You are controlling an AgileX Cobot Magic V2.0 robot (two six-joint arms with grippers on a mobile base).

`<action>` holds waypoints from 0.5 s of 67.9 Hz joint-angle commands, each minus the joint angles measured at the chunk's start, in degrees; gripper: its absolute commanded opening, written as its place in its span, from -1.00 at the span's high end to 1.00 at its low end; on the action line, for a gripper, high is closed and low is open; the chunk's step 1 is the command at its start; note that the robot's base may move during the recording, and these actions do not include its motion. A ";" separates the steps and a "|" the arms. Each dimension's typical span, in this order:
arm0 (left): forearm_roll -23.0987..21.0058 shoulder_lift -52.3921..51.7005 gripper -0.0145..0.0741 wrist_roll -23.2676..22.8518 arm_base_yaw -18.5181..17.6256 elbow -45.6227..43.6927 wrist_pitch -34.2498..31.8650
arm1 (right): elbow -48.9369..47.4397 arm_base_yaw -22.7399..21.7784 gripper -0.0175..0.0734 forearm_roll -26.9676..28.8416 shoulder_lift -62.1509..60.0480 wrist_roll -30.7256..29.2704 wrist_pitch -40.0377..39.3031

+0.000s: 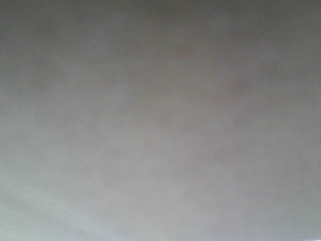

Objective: Grab box from left shelf to table start

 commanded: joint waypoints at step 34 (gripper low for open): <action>-3.57 0.19 0.88 2.07 -0.86 -1.88 -7.62 | -1.66 0.24 0.49 5.51 1.27 0.60 -9.50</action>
